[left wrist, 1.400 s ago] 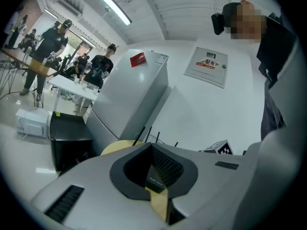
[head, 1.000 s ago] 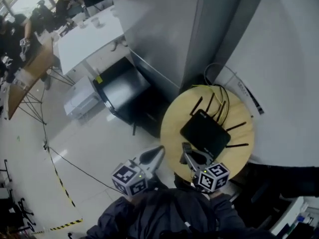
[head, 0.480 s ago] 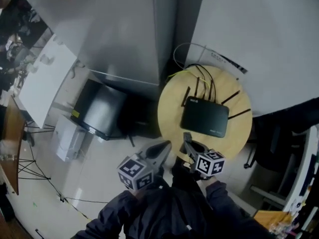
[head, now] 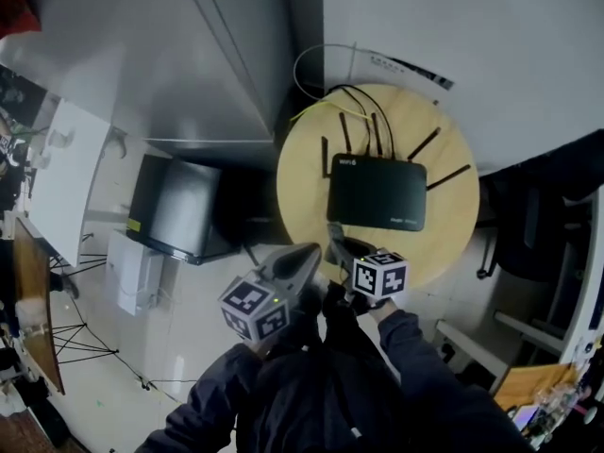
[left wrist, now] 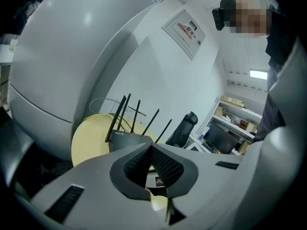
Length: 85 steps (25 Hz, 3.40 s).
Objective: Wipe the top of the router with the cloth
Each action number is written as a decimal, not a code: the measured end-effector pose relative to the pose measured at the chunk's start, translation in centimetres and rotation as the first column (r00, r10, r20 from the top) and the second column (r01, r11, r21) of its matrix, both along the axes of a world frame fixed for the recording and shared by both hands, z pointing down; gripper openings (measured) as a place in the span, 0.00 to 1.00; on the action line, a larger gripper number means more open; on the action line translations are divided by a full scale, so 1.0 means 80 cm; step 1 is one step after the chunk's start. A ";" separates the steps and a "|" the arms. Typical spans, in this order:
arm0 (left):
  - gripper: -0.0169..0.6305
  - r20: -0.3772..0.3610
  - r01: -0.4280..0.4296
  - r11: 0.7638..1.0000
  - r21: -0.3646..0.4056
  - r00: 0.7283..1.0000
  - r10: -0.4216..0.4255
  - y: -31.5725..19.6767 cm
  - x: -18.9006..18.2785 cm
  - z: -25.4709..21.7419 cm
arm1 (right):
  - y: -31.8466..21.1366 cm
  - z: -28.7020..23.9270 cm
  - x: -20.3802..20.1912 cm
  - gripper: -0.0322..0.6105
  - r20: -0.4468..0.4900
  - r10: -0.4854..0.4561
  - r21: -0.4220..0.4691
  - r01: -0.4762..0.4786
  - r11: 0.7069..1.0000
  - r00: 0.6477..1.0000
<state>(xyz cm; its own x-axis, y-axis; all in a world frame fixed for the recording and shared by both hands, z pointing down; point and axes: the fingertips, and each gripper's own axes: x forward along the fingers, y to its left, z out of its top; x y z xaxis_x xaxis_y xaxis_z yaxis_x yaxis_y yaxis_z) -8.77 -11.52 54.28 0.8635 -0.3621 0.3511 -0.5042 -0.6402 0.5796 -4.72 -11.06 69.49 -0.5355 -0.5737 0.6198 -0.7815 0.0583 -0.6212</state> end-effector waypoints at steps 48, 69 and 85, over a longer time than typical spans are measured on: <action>0.02 0.007 -0.109 0.994 -0.019 0.994 0.109 0.025 0.057 -0.006 | 0.080 -0.028 0.253 0.16 -0.107 0.287 0.037 -0.285 0.958 0.952; 0.02 -0.066 -0.149 0.985 0.092 0.986 0.156 0.044 0.062 -0.091 | 0.090 -0.255 0.162 0.15 -0.108 0.123 0.408 -0.069 0.910 0.987; 0.02 -0.063 -0.164 0.983 0.087 0.983 0.170 0.045 0.063 -0.088 | 0.088 -0.259 0.156 0.15 -0.097 0.110 0.414 -0.060 0.908 0.989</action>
<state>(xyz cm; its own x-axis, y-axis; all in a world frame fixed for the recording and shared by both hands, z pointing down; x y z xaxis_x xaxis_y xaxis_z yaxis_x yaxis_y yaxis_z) -3.72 -7.92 47.20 0.9356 -0.2355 0.2632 -0.3463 -0.7583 0.5524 7.78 -4.01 48.74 -0.4122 -0.8299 0.3759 -0.8596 0.2176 -0.4623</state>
